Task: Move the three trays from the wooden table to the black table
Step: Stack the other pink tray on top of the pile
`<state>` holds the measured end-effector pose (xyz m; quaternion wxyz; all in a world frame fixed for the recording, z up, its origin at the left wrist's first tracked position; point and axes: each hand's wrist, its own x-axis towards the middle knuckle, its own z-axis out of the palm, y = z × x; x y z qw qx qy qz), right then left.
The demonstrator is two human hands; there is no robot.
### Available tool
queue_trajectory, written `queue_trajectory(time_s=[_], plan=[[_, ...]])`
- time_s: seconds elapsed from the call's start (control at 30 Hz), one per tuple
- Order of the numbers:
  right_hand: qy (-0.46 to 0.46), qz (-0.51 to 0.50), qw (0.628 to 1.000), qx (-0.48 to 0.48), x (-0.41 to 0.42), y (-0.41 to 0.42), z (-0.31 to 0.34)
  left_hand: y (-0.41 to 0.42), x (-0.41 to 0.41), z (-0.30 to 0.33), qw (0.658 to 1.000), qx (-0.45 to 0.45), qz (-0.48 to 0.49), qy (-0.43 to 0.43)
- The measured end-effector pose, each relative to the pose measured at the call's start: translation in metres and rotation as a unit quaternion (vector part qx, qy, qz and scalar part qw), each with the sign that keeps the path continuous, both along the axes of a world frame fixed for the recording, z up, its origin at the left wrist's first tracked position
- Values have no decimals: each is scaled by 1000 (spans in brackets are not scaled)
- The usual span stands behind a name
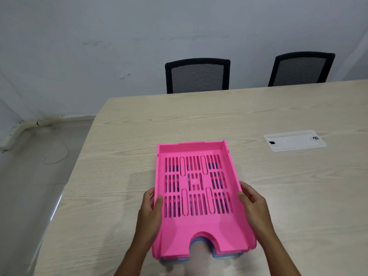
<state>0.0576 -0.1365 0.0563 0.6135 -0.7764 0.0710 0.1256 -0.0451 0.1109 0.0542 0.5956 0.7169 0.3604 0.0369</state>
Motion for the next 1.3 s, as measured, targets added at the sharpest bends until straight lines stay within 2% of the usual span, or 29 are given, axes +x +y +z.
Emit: queue_trajectory(time_s=[0.2, 0.67, 0.87, 1.0, 1.1, 1.2, 1.3], plan=[[-27, 85, 994, -69, 11, 10, 13, 6, 11, 7, 1000, 1, -9, -5], [-31, 58, 996, -65, 6, 5, 3, 4, 4, -5, 1000, 9, -8, -25], [-18, 44, 998, -34, 8, 5, 0, 4, 3, -1, 1000, 10, -12, -27], [21, 32, 999, -12, 12, 2, -9, 10, 5, -16, 998, -53, 2, -27], [102, 69, 992, 28, 18, -1, -18, 22, 12, -46, 990, -142, -10, 9], [187, 100, 973, 91, 23, -4, -25, 18, 13, -27, 974, -224, -33, -4], [207, 114, 962, 134, 25, -7, -34, 22, 11, -32, 960, -277, -32, 0]])
